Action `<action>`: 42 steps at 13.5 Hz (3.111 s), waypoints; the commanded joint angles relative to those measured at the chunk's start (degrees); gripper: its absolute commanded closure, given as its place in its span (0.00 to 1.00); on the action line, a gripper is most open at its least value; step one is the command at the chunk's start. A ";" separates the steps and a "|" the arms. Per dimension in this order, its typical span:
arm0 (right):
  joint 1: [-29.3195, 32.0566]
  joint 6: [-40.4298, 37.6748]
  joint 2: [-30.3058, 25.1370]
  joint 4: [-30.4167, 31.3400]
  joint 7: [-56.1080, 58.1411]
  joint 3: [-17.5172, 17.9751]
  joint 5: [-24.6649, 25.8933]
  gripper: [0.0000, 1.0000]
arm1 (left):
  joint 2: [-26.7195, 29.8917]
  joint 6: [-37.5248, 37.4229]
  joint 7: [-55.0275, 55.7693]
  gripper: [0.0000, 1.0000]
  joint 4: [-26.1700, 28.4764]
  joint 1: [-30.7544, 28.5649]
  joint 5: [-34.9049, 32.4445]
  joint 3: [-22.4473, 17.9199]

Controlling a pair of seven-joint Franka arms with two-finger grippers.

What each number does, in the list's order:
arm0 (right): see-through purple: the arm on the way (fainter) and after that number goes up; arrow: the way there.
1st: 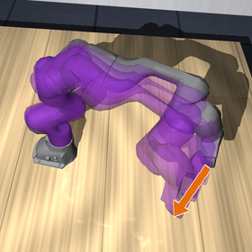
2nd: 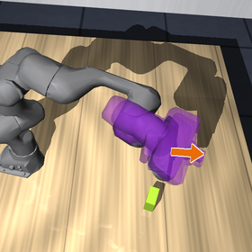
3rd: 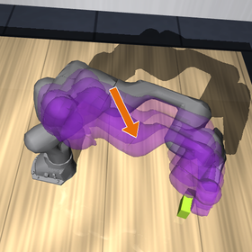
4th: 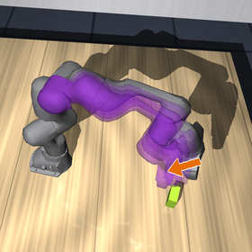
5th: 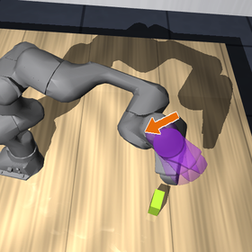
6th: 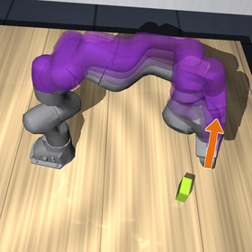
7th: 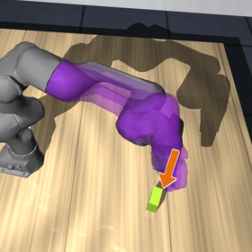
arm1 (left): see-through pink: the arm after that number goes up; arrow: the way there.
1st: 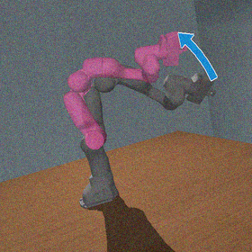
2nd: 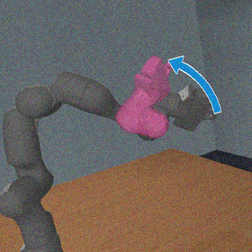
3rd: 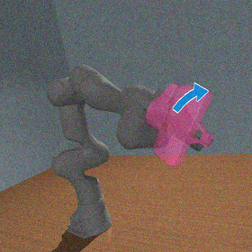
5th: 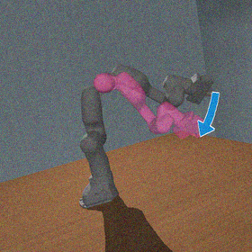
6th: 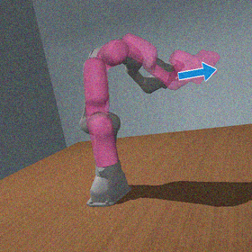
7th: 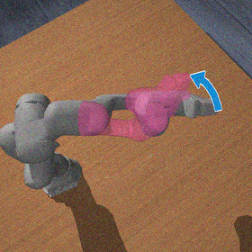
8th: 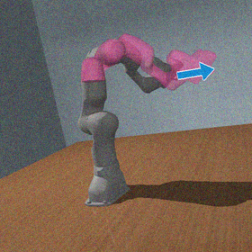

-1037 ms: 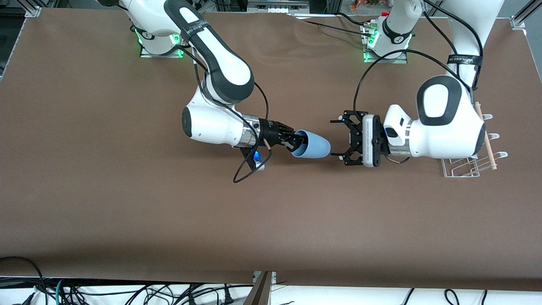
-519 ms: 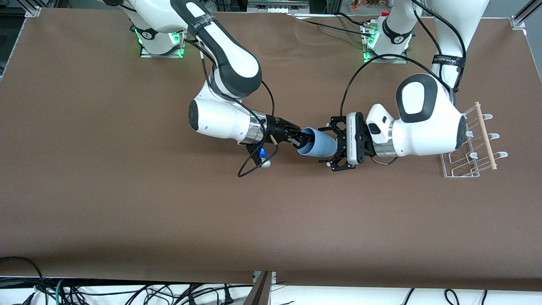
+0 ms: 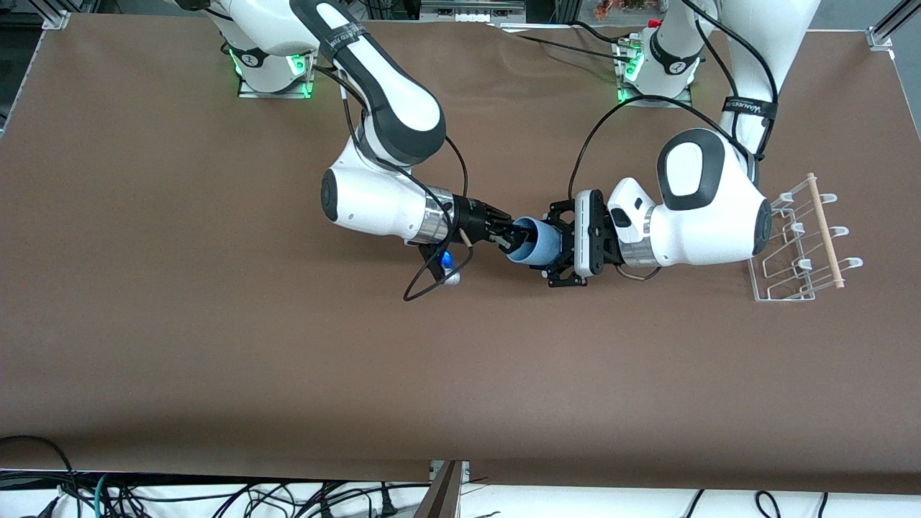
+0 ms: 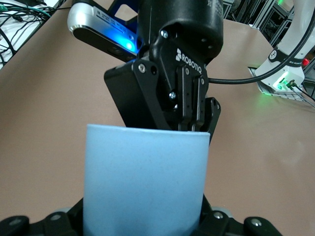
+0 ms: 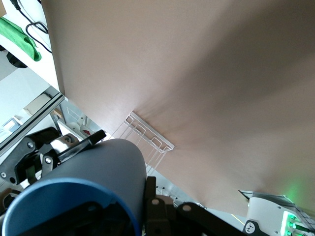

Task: Transfer cup to left arm and place on rack
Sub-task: 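Close the left gripper on the cup held by the right gripper, then open the right gripper and withdraw while the left gripper pulls cup, then carry the cup with the left gripper onto the wire rack peg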

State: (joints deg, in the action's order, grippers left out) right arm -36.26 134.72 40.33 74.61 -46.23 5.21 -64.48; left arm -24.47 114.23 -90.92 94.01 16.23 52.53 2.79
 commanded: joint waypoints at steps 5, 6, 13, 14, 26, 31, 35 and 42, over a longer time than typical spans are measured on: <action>4.34 -3.65 -1.64 -2.19 -1.67 -0.99 -0.03 0.02 | 0.47 -3.48 -0.57 1.00 -1.20 -1.37 -1.02 -0.59; 5.49 -6.98 -2.96 -1.93 -1.67 -2.47 1.36 0.01 | 0.56 -4.88 -0.31 1.00 -1.20 -1.81 -1.11 -0.94; 5.94 -27.56 -10.17 -2.10 -0.53 -22.15 20.68 0.01 | 0.91 -17.63 11.80 0.99 -7.35 -2.96 -26.03 -3.58; 5.94 -28.71 -10.79 -2.10 0.17 -24.00 23.41 0.01 | 0.91 -18.94 13.82 0.99 -7.96 -3.05 -30.51 -3.58; 12.25 -36.38 -24.39 10.18 22.22 -30.64 40.71 0.01 | -1.47 -38.81 41.25 1.00 -4.29 0.56 -90.65 -3.32; 22.27 -32.77 -37.06 24.34 25.31 -14.20 61.90 0.01 | 2.83 -42.27 51.00 1.00 8.87 -0.23 -101.91 -3.14; 31.48 -34.87 -37.25 24.54 34.34 -6.11 70.71 0.01 | 10.05 -34.45 63.31 1.00 28.39 -0.58 -112.63 -2.96; 36.70 -37.16 -35.14 20.92 42.72 -4.42 70.02 0.01 | 10.23 -28.01 75.10 1.00 39.23 -4.27 -118.87 -2.96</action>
State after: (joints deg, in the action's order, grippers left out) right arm -0.09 98.74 4.87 96.47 -4.11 -0.53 5.53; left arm -16.84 85.52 -16.86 130.81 12.62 -63.40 -0.59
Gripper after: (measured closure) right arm 0.004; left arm 0.229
